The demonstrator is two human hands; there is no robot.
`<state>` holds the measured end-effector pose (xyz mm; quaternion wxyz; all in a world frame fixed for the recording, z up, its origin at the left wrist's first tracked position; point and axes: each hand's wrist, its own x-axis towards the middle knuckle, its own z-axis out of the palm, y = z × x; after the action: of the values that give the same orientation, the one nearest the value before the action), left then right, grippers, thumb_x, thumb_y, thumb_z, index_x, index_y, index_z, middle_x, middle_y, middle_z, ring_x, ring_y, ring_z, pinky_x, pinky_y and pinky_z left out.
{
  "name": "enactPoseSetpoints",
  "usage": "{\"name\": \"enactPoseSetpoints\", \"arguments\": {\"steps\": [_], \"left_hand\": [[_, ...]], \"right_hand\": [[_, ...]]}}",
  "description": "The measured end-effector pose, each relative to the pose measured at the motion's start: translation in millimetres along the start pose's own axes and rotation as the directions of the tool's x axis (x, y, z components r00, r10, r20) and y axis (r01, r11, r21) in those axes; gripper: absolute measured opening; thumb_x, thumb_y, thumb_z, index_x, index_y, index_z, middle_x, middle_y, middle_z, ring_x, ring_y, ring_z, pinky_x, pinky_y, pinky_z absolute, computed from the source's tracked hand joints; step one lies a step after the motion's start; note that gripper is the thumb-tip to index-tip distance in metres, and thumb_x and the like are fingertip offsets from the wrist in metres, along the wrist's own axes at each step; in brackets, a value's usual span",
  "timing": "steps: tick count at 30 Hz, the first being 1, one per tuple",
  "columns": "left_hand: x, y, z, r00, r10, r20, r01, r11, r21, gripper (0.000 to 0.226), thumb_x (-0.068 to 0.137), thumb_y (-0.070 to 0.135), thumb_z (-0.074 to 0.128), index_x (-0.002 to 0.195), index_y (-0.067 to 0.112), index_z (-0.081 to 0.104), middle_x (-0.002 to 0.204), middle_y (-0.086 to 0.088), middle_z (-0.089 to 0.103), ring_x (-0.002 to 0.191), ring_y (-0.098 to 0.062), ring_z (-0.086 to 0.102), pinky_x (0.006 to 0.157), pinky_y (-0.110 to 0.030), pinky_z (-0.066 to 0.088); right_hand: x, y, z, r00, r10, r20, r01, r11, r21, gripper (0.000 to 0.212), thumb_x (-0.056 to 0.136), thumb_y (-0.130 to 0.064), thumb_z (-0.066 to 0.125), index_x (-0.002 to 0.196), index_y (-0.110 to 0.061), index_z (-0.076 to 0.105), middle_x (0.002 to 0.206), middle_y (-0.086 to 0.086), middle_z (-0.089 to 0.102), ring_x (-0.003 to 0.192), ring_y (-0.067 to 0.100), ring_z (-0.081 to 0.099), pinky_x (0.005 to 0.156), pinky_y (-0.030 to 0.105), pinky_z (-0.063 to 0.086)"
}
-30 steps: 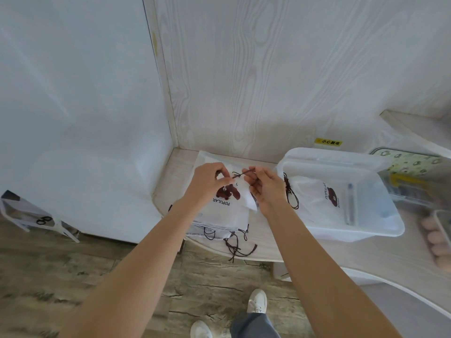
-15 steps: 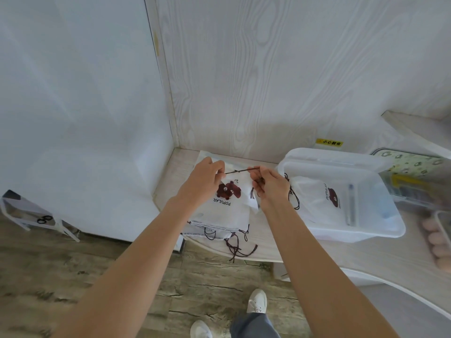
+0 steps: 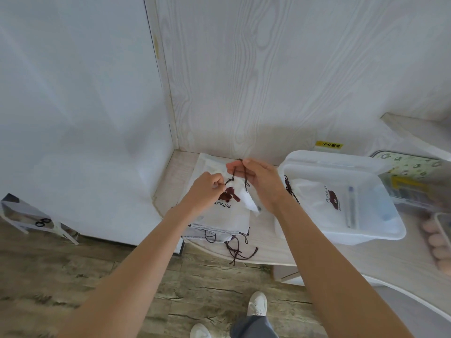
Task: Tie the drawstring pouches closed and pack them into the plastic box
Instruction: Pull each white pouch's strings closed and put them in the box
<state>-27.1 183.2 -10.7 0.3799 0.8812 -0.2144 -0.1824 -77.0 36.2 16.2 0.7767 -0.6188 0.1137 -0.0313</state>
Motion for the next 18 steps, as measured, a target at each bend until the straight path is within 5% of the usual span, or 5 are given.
{"name": "enactPoseSetpoints", "arguments": {"steps": [5, 9, 13, 15, 18], "left_hand": [[-4, 3, -4, 0.993, -0.092, 0.071, 0.100, 0.988, -0.119, 0.014, 0.093, 0.024, 0.048, 0.087, 0.013, 0.054, 0.076, 0.003, 0.065, 0.066, -0.012, 0.053, 0.062, -0.025, 0.038], [-3, 10, -17, 0.997, -0.058, 0.055, 0.063, 0.994, -0.094, 0.020, 0.089, 0.029, 0.054, 0.079, 0.014, 0.058, 0.061, 0.005, 0.048, 0.055, -0.011, 0.044, 0.053, -0.022, 0.033], [0, 22, -38, 0.998, -0.006, 0.065, 0.012, 0.996, -0.091, 0.026, 0.088, 0.031, 0.057, 0.065, 0.021, 0.060, 0.055, 0.004, 0.041, 0.050, -0.012, 0.036, 0.048, -0.023, 0.025], [4, 28, -46, 0.997, 0.019, 0.078, -0.008, 0.991, -0.133, 0.027, 0.088, 0.030, 0.058, 0.064, 0.019, 0.061, 0.057, 0.000, 0.043, 0.054, -0.016, 0.038, 0.051, -0.027, 0.028], [10, 34, -55, 0.995, -0.020, 0.100, 0.046, 0.964, -0.263, 0.026, 0.089, 0.027, 0.058, 0.067, 0.014, 0.063, 0.046, 0.010, 0.042, 0.047, -0.012, 0.036, 0.050, -0.025, 0.031]], "right_hand": [[2, 3, 0, 1.000, 0.006, -0.014, -0.009, 0.976, -0.217, 0.013, 0.089, -0.009, 0.059, 0.089, -0.002, 0.070, 0.072, 0.007, 0.070, 0.068, 0.016, 0.068, 0.073, 0.022, 0.056], [7, 10, 0, 0.999, -0.003, -0.034, -0.010, 0.930, -0.366, 0.008, 0.085, -0.009, 0.065, 0.082, -0.004, 0.072, 0.057, -0.001, 0.063, 0.049, 0.006, 0.056, 0.058, 0.017, 0.048], [14, 13, -1, 0.999, 0.034, 0.020, -0.018, 0.854, -0.520, 0.023, 0.091, -0.002, 0.052, 0.100, -0.010, 0.071, 0.069, -0.012, 0.066, 0.055, -0.002, 0.054, 0.065, 0.024, 0.040], [14, 11, -1, 0.996, 0.053, 0.065, -0.011, 0.853, -0.521, 0.029, 0.088, 0.002, 0.052, 0.093, -0.017, 0.072, 0.070, -0.012, 0.070, 0.058, 0.001, 0.057, 0.071, 0.033, 0.039], [14, 10, 1, 0.993, 0.044, 0.112, 0.010, 0.898, -0.440, 0.021, 0.086, 0.009, 0.053, 0.086, -0.006, 0.067, 0.065, -0.009, 0.071, 0.053, 0.002, 0.059, 0.069, 0.021, 0.048]]}}
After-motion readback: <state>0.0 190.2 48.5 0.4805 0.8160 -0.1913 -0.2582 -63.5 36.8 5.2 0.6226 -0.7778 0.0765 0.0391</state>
